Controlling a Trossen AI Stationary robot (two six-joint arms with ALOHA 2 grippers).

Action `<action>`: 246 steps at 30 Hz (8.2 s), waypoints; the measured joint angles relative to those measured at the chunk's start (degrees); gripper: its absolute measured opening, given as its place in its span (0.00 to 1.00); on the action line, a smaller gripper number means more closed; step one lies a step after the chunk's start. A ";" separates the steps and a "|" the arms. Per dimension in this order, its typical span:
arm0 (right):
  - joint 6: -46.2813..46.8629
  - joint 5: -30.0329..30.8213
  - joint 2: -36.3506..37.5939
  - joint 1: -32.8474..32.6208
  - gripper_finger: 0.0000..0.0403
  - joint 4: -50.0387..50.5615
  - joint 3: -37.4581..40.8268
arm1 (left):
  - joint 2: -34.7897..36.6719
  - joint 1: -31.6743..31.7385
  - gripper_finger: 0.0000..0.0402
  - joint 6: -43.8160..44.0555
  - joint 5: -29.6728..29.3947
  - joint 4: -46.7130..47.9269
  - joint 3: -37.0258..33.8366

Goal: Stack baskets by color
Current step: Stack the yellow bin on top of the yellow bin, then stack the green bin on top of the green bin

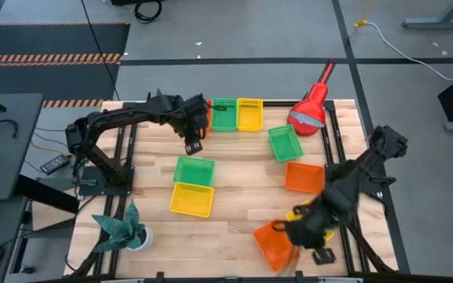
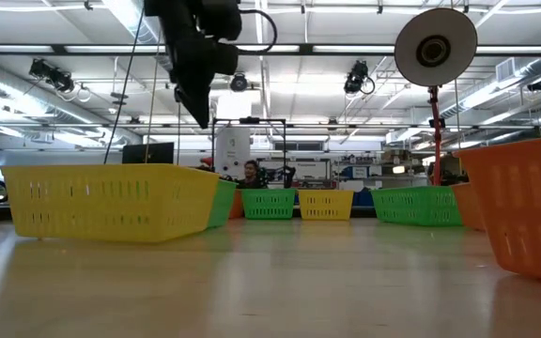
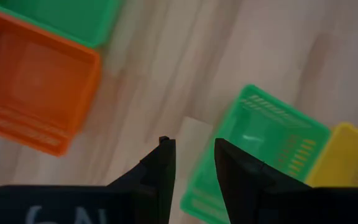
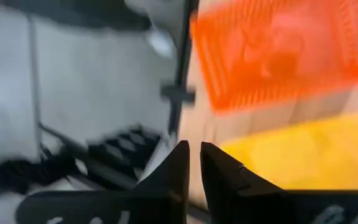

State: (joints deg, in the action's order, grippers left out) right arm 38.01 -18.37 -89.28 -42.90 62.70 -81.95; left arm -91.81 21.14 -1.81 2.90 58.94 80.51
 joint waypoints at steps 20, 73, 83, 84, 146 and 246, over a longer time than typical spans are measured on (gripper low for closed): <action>19.37 23.73 2.14 -27.38 0.55 -8.30 16.36 | -0.02 -23.51 0.29 31.01 -2.08 -8.10 0.00; -1.06 30.81 5.23 -12.48 0.01 -8.24 17.24 | 2.93 -35.09 0.29 41.20 -12.99 -5.50 -0.02; -17.12 31.24 5.93 1.83 0.01 -5.05 7.71 | 10.71 -35.11 0.29 41.66 -22.92 -4.14 -0.02; -19.14 31.28 5.93 4.08 0.01 -5.10 7.04 | 11.71 -35.20 0.29 41.66 -24.02 -3.86 -0.02; -60.94 17.07 -20.21 71.88 0.04 -14.50 -4.29 | 25.46 -32.45 0.29 34.19 -42.32 1.75 0.02; -88.45 9.96 -29.77 45.53 0.36 -45.03 -2.32 | 25.46 -27.14 0.29 47.74 -24.44 10.58 0.00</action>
State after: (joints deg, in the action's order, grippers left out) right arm -50.44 -8.41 -119.05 2.63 17.67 -84.27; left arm -66.35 -6.00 45.93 -21.54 69.52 80.51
